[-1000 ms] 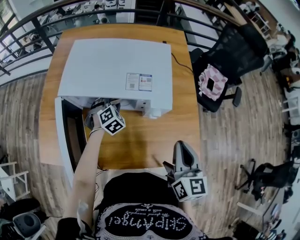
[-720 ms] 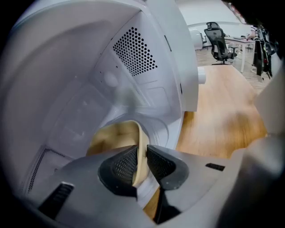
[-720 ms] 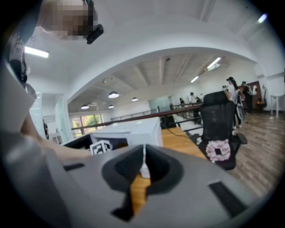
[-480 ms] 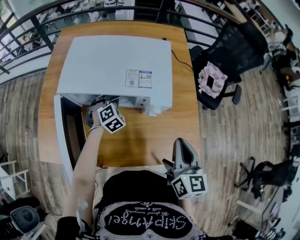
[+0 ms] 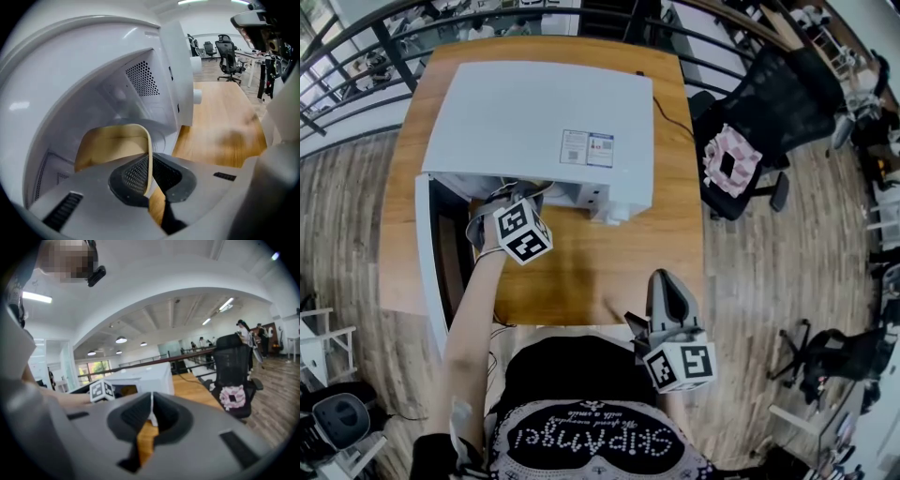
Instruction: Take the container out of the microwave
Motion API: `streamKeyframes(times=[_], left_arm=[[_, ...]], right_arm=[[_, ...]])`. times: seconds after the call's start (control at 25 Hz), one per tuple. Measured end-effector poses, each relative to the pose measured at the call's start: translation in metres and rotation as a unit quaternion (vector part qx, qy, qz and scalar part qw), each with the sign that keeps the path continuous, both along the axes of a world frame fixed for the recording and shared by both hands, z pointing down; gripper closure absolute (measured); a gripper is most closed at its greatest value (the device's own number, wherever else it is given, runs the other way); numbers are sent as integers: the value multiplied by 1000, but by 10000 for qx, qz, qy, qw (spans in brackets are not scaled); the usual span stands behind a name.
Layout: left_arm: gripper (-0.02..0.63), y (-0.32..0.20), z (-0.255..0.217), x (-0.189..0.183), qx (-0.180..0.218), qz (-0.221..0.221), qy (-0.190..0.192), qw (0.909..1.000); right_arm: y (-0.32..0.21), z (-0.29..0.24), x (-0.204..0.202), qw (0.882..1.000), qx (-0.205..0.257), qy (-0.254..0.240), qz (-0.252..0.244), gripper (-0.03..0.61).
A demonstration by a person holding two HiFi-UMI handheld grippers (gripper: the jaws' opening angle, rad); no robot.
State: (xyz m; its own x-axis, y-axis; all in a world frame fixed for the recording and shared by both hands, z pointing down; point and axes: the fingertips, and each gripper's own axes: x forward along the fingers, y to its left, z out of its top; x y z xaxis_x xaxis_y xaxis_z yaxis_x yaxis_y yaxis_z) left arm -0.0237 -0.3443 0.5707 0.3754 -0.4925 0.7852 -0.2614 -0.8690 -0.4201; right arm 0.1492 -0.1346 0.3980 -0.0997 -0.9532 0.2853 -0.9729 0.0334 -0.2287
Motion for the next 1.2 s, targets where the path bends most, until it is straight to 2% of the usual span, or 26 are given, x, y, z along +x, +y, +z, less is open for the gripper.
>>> streamKeyframes(times=[0.64,1.2], left_arm=[[578,36,-26,-7,5,-41,171,9998],[578,87,-35,-9,-159,-66,408,9990]], right_arm=[[11,-6,-6,9998,90,-27,-154,543],[21,-8,-16,9995,146,-27,-278,543]])
